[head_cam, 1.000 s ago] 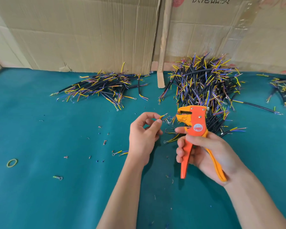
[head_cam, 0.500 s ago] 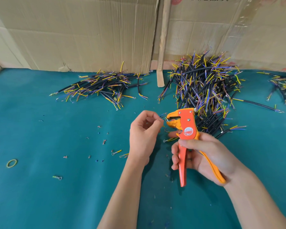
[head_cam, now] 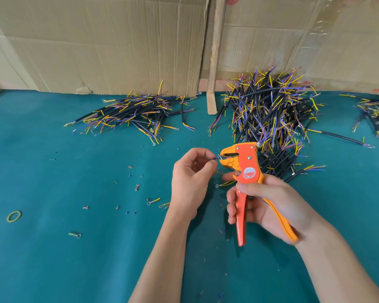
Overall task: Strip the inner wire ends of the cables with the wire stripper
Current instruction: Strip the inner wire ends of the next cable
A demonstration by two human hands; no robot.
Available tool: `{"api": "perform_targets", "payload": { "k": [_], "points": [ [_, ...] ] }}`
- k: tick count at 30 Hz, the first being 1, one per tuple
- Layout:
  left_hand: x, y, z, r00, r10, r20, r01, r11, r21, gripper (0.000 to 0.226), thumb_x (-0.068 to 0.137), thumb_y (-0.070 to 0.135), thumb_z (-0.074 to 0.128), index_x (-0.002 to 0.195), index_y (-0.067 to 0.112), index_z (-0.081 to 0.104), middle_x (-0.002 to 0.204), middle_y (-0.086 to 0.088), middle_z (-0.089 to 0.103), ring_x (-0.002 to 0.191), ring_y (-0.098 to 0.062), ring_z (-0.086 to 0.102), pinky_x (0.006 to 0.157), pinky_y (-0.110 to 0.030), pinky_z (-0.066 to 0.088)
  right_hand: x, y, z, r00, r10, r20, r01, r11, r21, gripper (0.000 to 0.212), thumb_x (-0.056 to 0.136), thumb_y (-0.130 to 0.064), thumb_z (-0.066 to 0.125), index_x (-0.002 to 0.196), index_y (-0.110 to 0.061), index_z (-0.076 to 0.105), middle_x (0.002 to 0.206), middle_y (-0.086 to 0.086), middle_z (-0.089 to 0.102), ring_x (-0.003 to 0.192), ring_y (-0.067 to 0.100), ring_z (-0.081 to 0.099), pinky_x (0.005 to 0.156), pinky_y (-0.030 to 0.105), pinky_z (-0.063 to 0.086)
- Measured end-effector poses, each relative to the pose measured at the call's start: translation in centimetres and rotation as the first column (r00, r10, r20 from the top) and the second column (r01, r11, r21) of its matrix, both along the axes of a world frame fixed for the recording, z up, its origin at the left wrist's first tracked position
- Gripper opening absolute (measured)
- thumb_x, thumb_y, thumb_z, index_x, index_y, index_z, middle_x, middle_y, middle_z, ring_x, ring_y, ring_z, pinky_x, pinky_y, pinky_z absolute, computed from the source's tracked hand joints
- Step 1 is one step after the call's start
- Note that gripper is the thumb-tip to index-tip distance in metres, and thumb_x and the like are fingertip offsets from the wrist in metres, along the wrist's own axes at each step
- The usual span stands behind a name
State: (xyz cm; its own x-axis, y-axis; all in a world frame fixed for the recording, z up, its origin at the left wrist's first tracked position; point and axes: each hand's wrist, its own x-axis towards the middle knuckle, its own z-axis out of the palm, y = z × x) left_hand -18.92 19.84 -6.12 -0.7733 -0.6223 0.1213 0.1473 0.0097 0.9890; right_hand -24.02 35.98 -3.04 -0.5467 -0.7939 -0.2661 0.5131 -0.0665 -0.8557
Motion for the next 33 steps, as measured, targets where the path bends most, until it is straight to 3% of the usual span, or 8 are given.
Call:
{"api": "perform_targets", "payload": {
  "k": [13,26,33],
  "points": [
    [0.0,0.13,-0.51,0.997,0.074,0.004,-0.074,0.996,-0.044,0.015,0.085,0.003,0.073,0.082,0.017,0.073,0.075,0.005,0.073,0.066,-0.007,0.062,0.065,-0.017,0.049,0.06,-0.25,-0.45,0.998,-0.03,-0.058,0.033,0.998,0.051,0.05,0.08,-0.007,0.077,0.123,0.009,0.057,0.076,0.021,0.057,0.061,0.035,0.059,0.057,0.045,0.055],
    [-0.03,0.64,-0.45,0.994,0.095,0.047,-0.09,0.991,-0.102,0.014,0.083,0.002,0.073,0.082,0.016,0.073,0.072,0.005,0.073,0.062,-0.007,0.063,0.062,-0.019,0.048,-0.06,-0.21,-0.81,0.997,-0.043,-0.067,0.046,0.997,0.059,0.046,0.083,-0.015,0.07,0.118,0.012,0.056,0.071,0.019,0.054,0.056,0.032,0.054,0.051,0.041,0.053],
    [-0.07,0.59,-0.47,0.99,0.135,0.048,-0.127,0.983,-0.135,0.019,0.08,0.004,0.076,0.087,0.015,0.063,0.076,0.005,0.07,0.066,-0.009,0.064,0.064,-0.023,0.052,0.04,-0.44,-0.99,0.998,-0.051,-0.026,0.052,0.998,0.042,0.038,0.084,-0.02,0.071,0.113,0.002,0.059,0.065,0.013,0.046,0.05,0.026,0.043,0.047,0.036,0.042]
  ]
}}
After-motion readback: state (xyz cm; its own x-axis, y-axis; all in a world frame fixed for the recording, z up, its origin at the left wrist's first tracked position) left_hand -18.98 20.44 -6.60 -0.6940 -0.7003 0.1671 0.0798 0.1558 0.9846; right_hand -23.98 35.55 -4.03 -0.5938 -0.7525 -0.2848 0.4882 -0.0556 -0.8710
